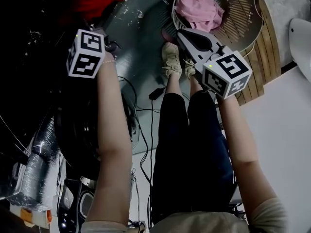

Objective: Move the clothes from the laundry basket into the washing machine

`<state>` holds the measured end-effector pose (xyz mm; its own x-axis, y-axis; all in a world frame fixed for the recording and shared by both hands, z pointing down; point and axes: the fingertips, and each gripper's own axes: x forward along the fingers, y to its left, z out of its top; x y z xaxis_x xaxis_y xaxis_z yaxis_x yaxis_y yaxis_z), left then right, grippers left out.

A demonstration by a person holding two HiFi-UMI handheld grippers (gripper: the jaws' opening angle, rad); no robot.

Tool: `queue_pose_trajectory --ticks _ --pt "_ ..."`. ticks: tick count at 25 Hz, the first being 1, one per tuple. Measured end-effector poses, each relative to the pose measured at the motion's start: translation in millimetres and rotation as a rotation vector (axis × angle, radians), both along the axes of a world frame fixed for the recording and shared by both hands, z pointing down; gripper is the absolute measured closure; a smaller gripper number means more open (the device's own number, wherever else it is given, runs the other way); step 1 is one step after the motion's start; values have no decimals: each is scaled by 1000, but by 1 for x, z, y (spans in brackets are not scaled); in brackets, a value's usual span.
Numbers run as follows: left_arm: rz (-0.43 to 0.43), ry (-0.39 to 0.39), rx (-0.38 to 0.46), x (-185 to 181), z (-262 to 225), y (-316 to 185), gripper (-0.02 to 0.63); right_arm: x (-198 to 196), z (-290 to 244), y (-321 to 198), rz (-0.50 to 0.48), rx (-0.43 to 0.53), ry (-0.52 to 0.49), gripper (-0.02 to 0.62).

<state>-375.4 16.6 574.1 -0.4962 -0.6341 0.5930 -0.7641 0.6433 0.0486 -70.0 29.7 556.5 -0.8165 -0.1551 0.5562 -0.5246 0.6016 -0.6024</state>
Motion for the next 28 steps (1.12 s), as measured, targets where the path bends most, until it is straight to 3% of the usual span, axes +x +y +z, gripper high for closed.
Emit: queue_pose_trajectory --ticks 2,4,7,16,18,21,24,28 --pt "143 35 -46 40 16 -6 376 1 0 -6 10 1 1 581" --pt "307 70 -113 81 37 -20 326 1 1 -11 15 5 3 581" --pt "405 84 -225 106 66 -40 286 1 3 -18 12 11 9 581" --pt "345 49 -321 83 79 -73 282 11 14 -28 3 8 38 581" --pt "359 28 -306 84 73 -74 335 12 15 -29 3 9 39 581" --pt "388 -55 -236 81 53 -74 518 13 13 -29 6 10 35 581" --pt "333 -144 -193 39 32 -77 532 10 12 -29 3 9 24 581" --pt "221 -232 -208 -29 14 -89 528 8 10 -28 5 13 16 581"
